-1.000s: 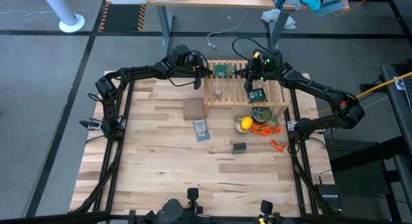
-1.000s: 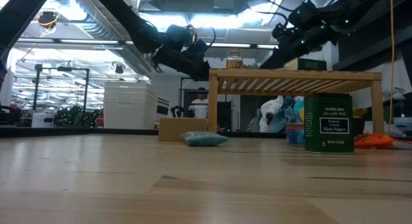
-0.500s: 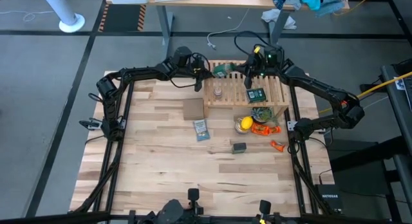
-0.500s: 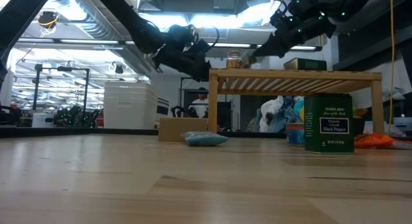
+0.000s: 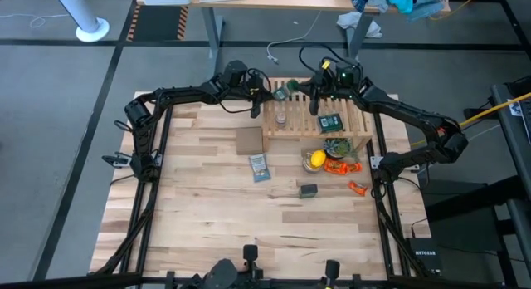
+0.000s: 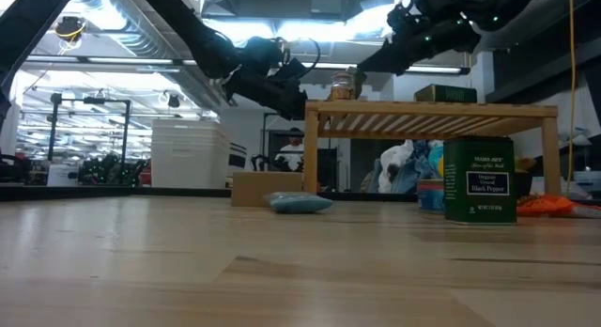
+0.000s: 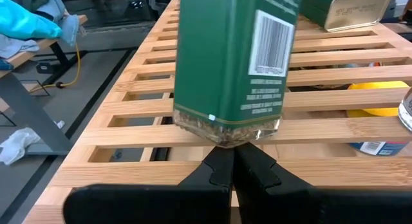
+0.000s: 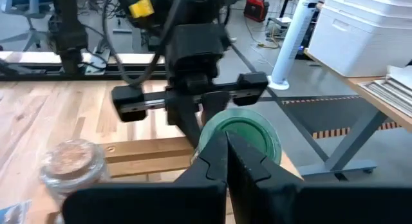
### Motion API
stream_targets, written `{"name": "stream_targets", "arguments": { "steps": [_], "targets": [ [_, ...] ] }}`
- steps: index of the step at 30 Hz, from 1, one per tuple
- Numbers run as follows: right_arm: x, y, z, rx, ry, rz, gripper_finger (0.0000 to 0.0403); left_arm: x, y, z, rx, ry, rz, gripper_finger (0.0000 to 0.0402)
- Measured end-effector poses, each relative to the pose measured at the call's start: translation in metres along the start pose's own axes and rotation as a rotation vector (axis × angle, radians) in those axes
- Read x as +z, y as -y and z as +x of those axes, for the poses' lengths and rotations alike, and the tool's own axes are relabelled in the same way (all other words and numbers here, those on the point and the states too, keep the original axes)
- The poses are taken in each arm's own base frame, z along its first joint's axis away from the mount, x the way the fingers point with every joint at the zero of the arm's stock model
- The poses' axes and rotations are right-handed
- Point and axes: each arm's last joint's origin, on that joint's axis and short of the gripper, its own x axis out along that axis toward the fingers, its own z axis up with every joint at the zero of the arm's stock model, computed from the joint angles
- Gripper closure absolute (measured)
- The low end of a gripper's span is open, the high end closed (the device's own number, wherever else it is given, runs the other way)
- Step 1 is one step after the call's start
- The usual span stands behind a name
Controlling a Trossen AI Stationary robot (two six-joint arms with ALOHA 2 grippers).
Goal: Shelf spices
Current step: Put the green seasoning bottle on the shelf
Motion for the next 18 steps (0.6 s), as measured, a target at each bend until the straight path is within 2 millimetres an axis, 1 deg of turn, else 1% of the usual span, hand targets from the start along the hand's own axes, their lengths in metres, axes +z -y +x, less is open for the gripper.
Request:
{"name": "stream_targets", "arguments": {
  "steps": [6,13,18],
  "targets": [
    [-0.0064,0.0032,0.0072,-0.001,-0.018,0.011,0.0402,-0.0001,0.0001,0.0000,-0.003,-0.001,-0.001,0.0401],
    [-0.0010,0.0043,0.0085,0.011,0.053,0.018,0.0402,-0.0001,0.0002,0.0000,-0.004,0.000,-0.001,0.0401],
    [-0.0011,0.0043,0.0087,0.012,0.054,0.026,0.0402,0.0000,0.0002,0.0000,-0.005,0.001,-0.001,0.0401]
  ]
}}
